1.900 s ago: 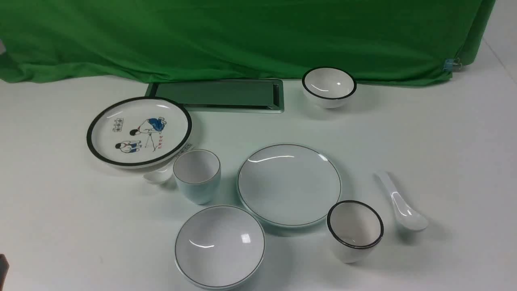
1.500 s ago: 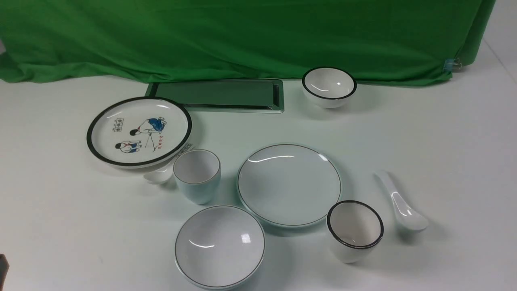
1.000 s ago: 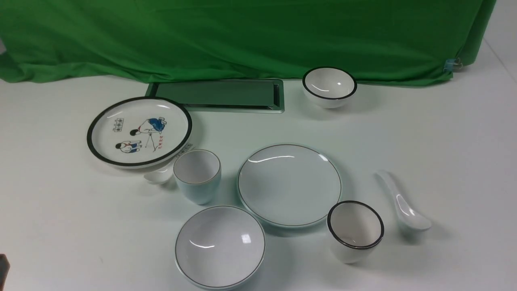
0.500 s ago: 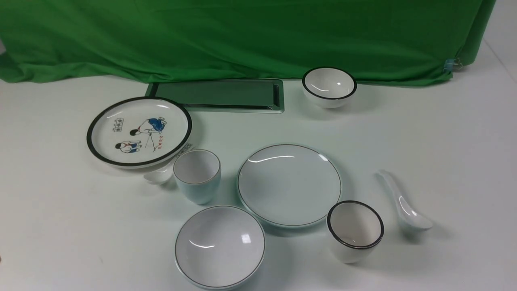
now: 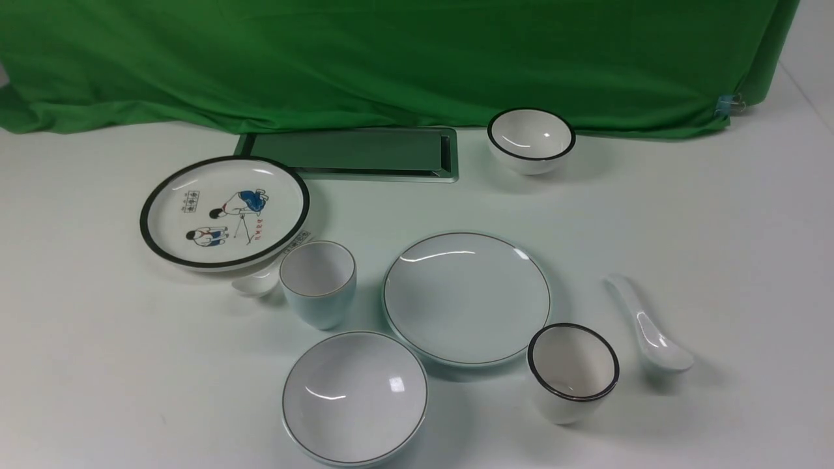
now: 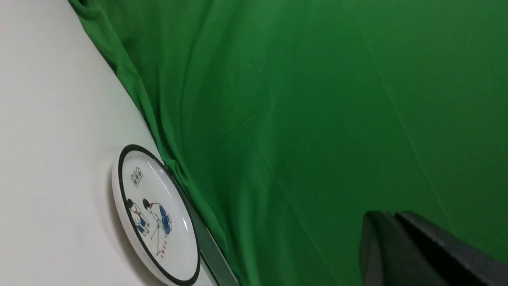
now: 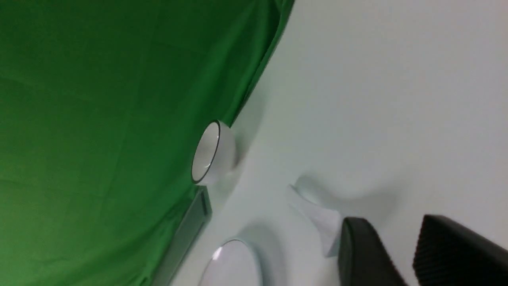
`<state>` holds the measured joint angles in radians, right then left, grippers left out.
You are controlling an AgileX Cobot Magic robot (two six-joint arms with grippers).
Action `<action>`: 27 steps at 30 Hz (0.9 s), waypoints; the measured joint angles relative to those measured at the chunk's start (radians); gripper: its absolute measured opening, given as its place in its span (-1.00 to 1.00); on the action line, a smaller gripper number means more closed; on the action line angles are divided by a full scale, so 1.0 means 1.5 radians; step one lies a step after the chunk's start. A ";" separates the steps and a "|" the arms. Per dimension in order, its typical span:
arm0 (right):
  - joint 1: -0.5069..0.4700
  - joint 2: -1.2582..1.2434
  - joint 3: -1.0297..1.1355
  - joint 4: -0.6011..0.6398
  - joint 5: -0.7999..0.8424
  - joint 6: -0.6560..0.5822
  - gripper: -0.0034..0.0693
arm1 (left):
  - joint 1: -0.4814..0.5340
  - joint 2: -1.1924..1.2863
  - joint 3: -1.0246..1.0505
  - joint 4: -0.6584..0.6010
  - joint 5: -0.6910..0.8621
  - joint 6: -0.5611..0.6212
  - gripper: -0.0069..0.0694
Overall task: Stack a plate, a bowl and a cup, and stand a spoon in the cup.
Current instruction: Use the left arm to grab a blue rice bowl
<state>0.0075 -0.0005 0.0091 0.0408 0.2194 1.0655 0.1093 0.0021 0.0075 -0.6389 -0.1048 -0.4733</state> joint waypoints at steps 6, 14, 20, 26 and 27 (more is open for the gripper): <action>0.003 0.000 0.000 0.005 -0.009 -0.099 -0.24 | 0.000 0.000 0.000 0.009 -0.006 -0.016 -0.89; 0.101 0.058 -0.079 0.014 -0.060 -0.371 -0.42 | 0.000 0.069 -0.184 0.197 0.203 0.010 -0.89; 0.181 0.253 -0.250 0.015 0.002 -0.599 -0.86 | 0.000 0.291 -0.355 0.196 0.429 0.288 -0.89; 0.251 0.514 -0.485 0.015 0.296 -0.807 -0.87 | -0.037 0.541 -0.543 0.186 0.660 0.502 -0.86; 0.254 0.521 -0.495 0.015 0.306 -0.811 -0.87 | -0.045 0.553 -0.546 0.186 0.662 0.504 -0.86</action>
<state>0.3892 0.7809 -0.7338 0.0627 0.6786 -0.1514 0.0415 0.8318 -0.8116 -0.3592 0.8877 0.2833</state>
